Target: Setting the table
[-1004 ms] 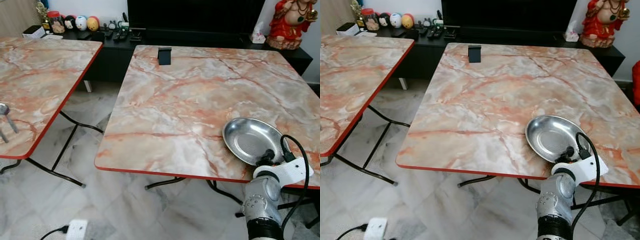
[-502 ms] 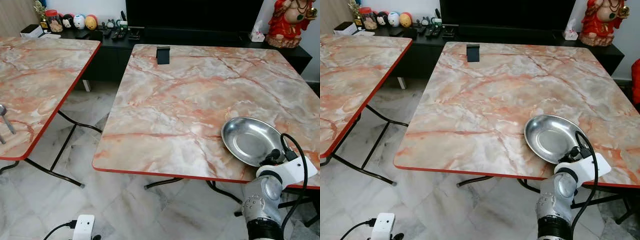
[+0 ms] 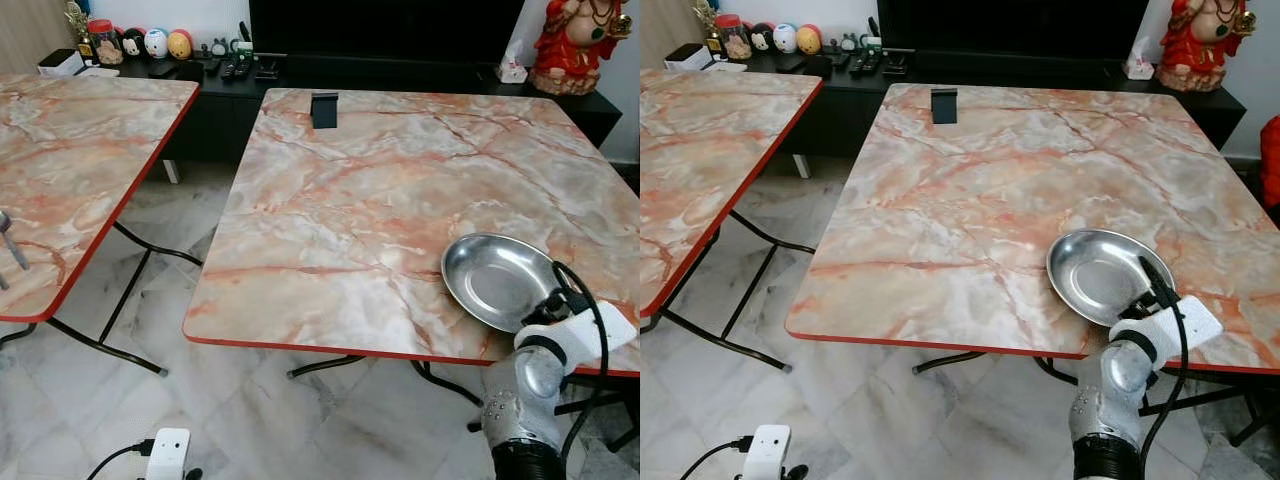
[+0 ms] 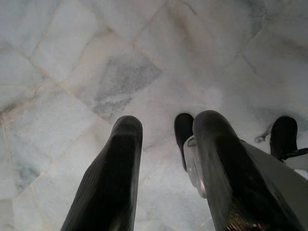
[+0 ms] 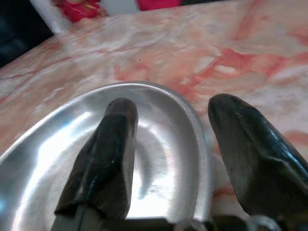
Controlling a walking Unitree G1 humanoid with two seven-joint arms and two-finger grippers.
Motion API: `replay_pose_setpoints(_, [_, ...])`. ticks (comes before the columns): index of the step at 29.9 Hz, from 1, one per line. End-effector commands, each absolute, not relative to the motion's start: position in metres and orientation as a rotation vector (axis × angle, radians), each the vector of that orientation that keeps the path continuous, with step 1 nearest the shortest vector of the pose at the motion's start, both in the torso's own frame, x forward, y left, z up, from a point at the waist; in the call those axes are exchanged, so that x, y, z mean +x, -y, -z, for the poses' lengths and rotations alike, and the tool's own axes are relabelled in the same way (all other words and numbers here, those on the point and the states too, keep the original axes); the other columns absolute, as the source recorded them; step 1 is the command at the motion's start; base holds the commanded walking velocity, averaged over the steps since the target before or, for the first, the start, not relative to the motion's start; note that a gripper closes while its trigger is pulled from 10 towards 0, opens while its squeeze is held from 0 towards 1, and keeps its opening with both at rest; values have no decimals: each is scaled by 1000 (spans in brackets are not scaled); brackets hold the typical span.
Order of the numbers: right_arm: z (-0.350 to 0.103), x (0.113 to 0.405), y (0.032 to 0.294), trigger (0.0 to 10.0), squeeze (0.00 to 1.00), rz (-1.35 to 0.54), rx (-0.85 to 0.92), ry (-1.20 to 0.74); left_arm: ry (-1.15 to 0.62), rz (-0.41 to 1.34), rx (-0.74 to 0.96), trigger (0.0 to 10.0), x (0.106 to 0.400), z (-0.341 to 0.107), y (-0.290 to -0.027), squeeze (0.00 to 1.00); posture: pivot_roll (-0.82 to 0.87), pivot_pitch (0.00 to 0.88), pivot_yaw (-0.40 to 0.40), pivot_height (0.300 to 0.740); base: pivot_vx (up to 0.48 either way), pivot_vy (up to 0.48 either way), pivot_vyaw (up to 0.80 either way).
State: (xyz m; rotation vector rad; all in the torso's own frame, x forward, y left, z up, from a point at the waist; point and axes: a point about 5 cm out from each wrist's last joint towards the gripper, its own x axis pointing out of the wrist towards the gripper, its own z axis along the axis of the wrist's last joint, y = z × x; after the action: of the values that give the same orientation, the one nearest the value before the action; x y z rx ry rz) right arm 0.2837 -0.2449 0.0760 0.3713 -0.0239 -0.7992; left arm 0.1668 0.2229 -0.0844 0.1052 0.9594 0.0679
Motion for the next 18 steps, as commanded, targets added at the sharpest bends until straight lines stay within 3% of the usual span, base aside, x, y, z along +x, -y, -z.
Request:
replay_pose_setpoints(1, [-87, 290, 238, 10000, 0, 716, 329, 77, -945, -60, 116, 10000, 170, 83, -220, 0, -43, 0, -41, 740, 0, 0, 0])
replay_pose_setpoints(9, [-101, 302, 222, 10000, 0, 535, 222, 141, -941, -66, 115, 10000, 167, 84, -224, 0, -42, 0, -42, 740, 0, 0, 0])
replay_pose_setpoints(12, [-113, 311, 209, 10000, 0, 354, 148, 193, -937, -71, 114, 10000, 164, 84, -227, 0, -45, 0, -44, 740, 0, 0, 0])
replay_pose_setpoints(18, [-118, 318, 200, 10000, 0, 209, 77, 201, -931, -79, 115, 10000, 163, 83, -229, 0, -45, 0, -45, 740, 0, 0, 0])
